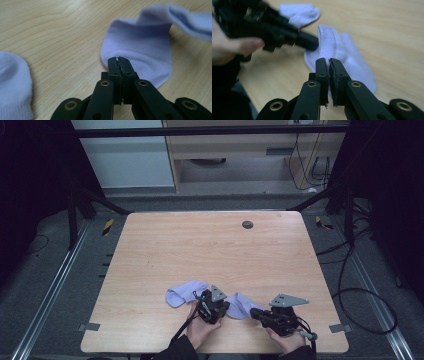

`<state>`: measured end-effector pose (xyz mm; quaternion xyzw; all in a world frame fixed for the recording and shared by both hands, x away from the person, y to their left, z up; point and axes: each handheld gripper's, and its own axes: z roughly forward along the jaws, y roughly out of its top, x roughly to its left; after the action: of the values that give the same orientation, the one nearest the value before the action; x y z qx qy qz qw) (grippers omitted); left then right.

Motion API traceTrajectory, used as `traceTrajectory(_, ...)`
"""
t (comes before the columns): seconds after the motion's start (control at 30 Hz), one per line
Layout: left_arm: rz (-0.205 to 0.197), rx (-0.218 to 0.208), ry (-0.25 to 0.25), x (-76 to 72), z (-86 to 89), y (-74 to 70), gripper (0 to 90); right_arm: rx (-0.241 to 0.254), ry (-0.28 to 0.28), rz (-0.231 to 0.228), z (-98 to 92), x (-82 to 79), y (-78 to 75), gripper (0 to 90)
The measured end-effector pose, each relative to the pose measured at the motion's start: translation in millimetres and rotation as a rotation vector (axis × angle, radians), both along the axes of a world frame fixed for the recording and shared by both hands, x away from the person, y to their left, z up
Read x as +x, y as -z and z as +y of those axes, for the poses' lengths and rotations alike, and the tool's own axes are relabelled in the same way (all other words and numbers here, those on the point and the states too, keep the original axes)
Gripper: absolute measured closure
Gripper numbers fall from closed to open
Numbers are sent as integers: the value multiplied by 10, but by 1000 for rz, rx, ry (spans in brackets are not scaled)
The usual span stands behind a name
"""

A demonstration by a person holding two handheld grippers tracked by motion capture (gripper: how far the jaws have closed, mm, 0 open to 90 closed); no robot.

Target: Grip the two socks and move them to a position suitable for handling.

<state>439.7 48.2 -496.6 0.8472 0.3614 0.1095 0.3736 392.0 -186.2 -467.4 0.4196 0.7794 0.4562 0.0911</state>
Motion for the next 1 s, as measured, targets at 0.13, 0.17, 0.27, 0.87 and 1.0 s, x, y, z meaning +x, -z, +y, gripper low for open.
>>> traceTrajectory(0.13,-2,0,19,-11,-16,3,886,31,90,-37,-54,50,-58,861)
traceTrajectory(0.17,-3,2,20,-9,-19,2,886,30,107,-40,-58,65,-70,861)
traceTrajectory(0.27,-6,12,28,-7,-28,2,886,11,168,-55,-68,126,-79,861)
traceTrajectory(0.87,5,19,46,11,-31,2,884,-119,328,-5,-277,528,139,833)
traceTrajectory(1.0,2,14,39,18,-31,5,874,-154,340,-33,-291,560,150,773)
